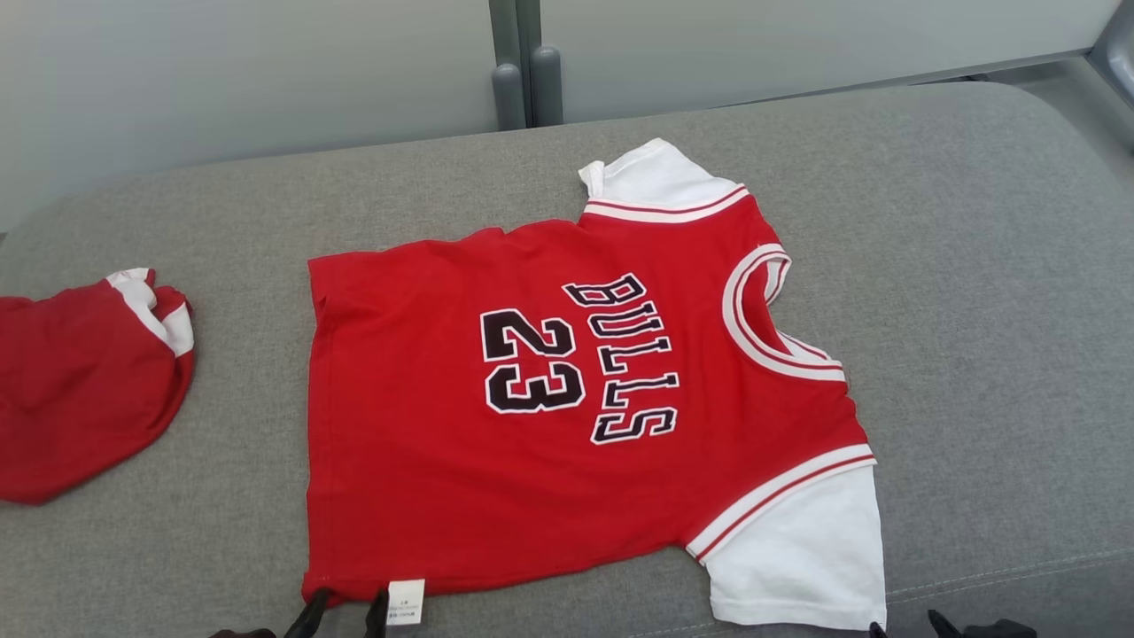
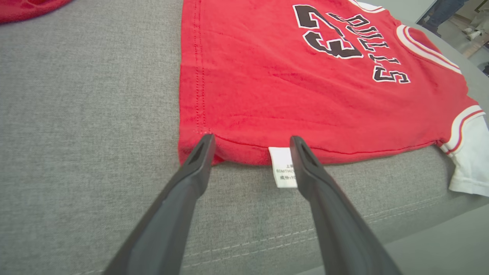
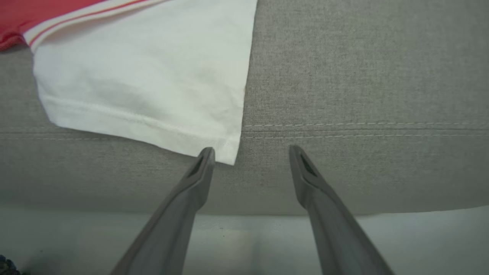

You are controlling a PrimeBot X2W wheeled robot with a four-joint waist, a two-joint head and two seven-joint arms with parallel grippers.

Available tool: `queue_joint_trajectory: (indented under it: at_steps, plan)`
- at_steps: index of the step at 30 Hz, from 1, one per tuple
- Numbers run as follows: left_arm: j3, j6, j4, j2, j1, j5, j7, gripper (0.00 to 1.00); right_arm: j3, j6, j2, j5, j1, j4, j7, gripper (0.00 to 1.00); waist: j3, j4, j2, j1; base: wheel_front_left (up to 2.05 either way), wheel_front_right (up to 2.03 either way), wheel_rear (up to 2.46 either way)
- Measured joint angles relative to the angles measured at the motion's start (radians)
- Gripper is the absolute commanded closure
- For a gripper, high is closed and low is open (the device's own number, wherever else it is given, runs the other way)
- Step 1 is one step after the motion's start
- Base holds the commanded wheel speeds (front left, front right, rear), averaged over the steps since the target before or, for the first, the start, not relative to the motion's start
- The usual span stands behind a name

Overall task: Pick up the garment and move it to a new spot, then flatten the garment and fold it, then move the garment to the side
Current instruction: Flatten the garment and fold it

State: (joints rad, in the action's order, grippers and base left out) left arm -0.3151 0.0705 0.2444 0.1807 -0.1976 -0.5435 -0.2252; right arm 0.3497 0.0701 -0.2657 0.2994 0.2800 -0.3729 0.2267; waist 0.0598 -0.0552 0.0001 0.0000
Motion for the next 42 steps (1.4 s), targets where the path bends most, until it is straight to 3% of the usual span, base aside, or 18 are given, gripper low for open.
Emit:
queue_joint_trajectory:
  at_steps: [13,15,17,42]
  plan:
    - [-0.007,0.001,-0.023,0.012,0.044,0.014,0.005,0.0,0.039,-0.051,0.049,0.011,-0.074,-0.111,-0.021,0.0,0.043,0.026,0.0,0.0,0.0,0.0,0.0]
    - [-0.007,0.001,-0.026,0.016,0.053,0.018,0.006,0.0,0.039,-0.051,0.05,0.011,-0.088,-0.124,-0.021,0.04,0.051,0.029,0.0,0.0,0.0,0.0,0.0]
    - [-0.006,0.001,-0.027,0.02,0.063,0.02,0.006,0.0,0.039,-0.053,0.052,0.011,-0.104,-0.132,-0.021,0.0,0.058,0.031,0.0,0.0,0.0,0.0,0.0]
    - [-0.001,-0.011,0.027,0.029,0.076,0.001,0.112,0.0,0.039,-0.084,0.073,0.011,-0.163,-0.235,0.012,0.0,0.074,0.024,0.0,0.0,0.0,0.0,0.0]
